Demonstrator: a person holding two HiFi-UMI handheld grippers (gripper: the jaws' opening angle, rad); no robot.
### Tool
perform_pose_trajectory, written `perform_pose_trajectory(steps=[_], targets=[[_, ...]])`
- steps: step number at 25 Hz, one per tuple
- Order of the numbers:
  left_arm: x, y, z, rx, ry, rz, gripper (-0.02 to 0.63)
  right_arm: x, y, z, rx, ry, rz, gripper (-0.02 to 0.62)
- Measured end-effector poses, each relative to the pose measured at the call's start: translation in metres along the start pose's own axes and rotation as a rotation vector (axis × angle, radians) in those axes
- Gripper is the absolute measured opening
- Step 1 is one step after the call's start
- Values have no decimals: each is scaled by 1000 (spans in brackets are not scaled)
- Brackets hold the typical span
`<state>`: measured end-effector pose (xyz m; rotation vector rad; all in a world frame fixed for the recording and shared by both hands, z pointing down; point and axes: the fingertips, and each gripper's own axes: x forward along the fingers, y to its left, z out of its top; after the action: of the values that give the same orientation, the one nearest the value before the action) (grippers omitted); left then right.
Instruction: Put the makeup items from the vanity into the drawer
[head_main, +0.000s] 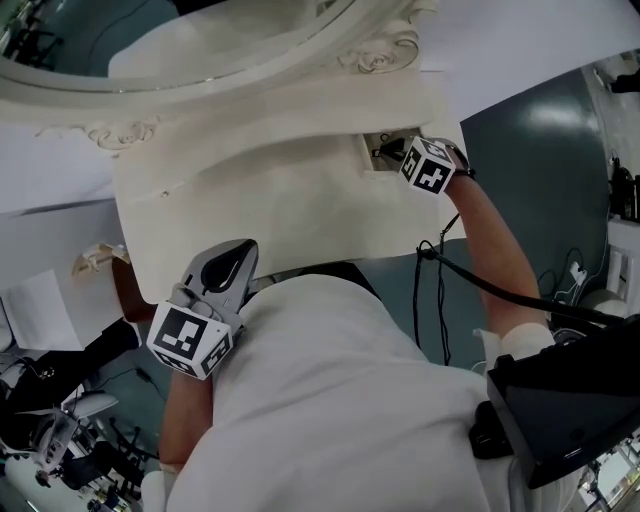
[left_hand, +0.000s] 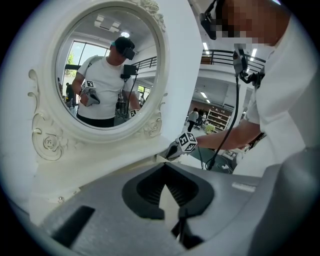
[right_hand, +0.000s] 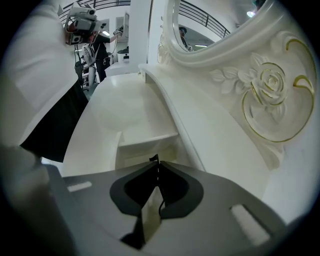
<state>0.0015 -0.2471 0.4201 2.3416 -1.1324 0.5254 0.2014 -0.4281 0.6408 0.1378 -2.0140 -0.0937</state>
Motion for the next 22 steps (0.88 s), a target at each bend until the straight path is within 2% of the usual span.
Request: perform_pose_trajectory(steps=[8, 11, 22], targets=[[-1, 6, -1, -8, -1, -9, 3, 6, -1, 0, 12, 18, 21, 28], [-5, 9, -3, -6, -2, -16, 3, 4, 0, 2, 22, 27, 17, 53], [-34, 16, -10, 28, -25, -80, 3, -26, 8, 18, 112, 17, -92, 44]])
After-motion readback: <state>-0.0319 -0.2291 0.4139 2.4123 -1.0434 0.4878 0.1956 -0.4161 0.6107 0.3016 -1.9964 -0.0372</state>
